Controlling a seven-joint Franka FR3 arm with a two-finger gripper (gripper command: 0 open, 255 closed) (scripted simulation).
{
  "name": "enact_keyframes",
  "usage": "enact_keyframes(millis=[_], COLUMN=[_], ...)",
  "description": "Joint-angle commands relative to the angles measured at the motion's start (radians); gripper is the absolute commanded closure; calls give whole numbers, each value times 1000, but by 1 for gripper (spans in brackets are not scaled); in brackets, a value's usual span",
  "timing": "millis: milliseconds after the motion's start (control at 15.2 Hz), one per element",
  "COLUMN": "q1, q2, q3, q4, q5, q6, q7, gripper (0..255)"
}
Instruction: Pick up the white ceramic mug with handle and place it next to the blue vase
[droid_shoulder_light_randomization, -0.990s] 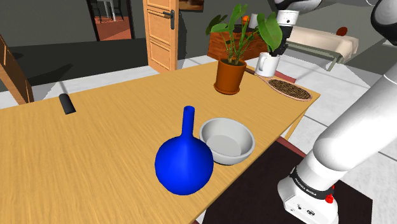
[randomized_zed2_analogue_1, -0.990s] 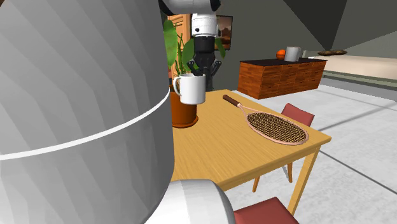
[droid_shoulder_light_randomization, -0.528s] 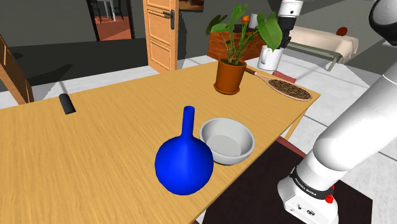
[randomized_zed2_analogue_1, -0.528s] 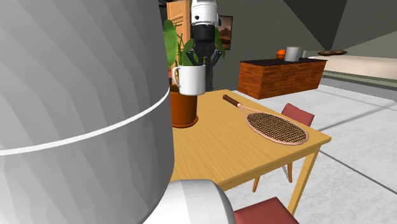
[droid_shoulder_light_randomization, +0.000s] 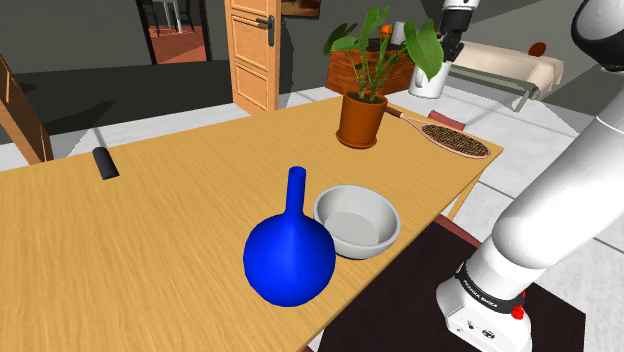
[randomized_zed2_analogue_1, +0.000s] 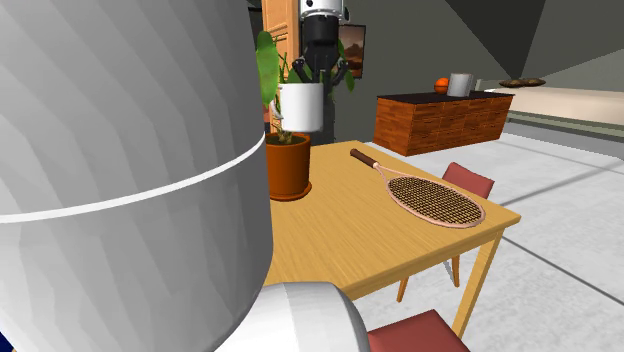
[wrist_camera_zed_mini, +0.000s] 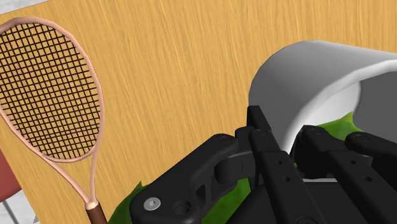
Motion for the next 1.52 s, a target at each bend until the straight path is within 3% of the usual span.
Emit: enact_keyframes(millis=[0,858,1452], q1=[-2,-25,113], q2=[15,128,-53], q3=[-3,-25,118], q4=[49,363,160], q5=[6,51,14], q6=[-35,-246,-216], q7=[-6,-48,225], gripper=[255,255,255])
